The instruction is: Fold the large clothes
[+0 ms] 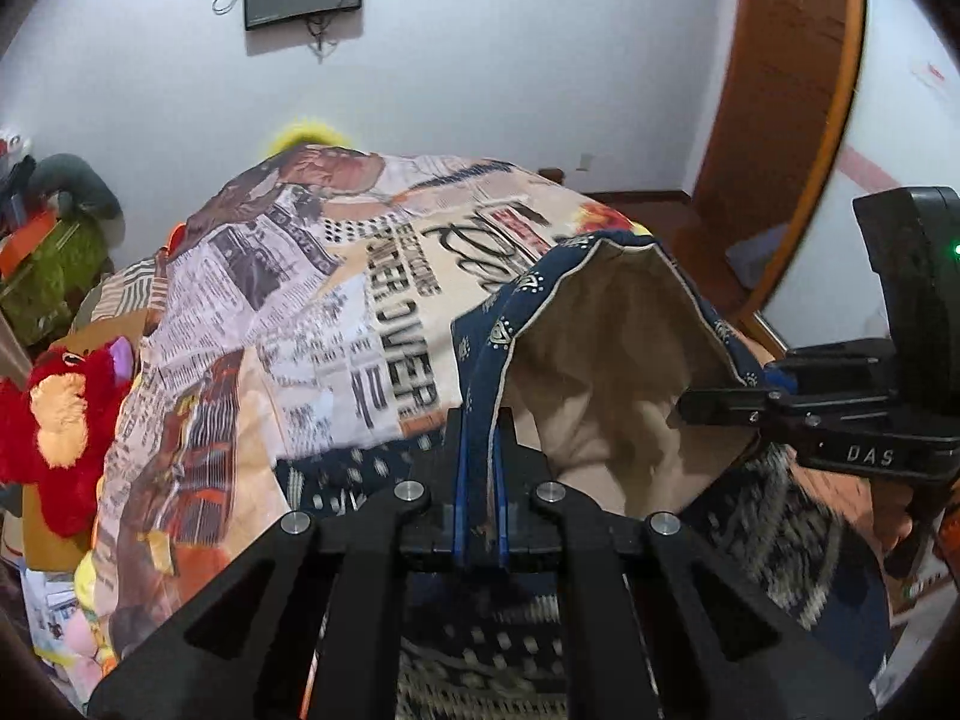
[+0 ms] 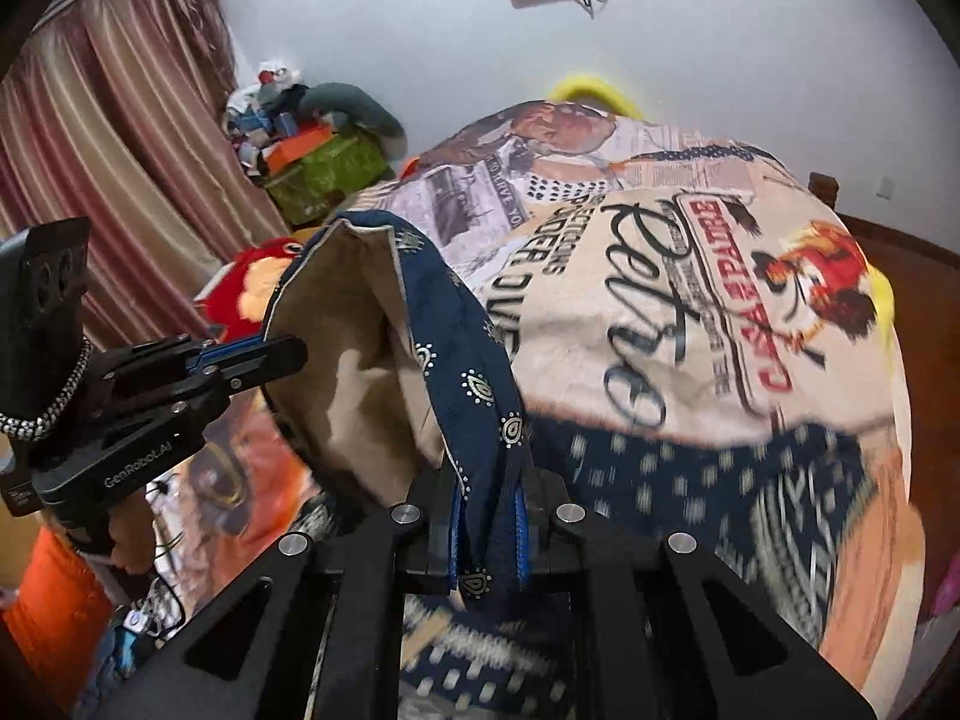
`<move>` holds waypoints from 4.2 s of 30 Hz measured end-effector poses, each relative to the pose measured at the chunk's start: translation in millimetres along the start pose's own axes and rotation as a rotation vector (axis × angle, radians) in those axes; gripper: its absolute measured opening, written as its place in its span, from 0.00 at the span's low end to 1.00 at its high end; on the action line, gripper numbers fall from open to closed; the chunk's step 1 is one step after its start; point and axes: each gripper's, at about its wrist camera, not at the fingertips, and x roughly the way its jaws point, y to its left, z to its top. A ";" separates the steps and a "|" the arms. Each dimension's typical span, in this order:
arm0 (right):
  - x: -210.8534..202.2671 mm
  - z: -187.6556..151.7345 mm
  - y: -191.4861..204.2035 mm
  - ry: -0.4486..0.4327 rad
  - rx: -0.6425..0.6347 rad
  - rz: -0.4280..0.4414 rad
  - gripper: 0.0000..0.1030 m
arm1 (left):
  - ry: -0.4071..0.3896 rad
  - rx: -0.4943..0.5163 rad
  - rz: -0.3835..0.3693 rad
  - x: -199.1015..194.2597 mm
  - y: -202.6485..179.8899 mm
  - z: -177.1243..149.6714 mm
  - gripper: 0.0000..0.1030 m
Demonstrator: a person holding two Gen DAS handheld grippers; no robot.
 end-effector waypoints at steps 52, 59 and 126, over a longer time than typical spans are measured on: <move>17.4 -115.0 13.4 0.238 -0.008 -0.122 0.65 | 0.304 -0.074 -0.047 55.9 -12.1 -114.9 0.58; 12.1 -138.0 24.5 0.242 -0.101 -0.166 0.65 | 0.316 -0.128 -0.049 45.4 -5.4 -148.6 0.62; -142.3 -260.8 37.3 -0.109 0.206 -0.173 0.09 | 0.113 -0.507 -0.226 -112.9 61.6 -237.4 0.07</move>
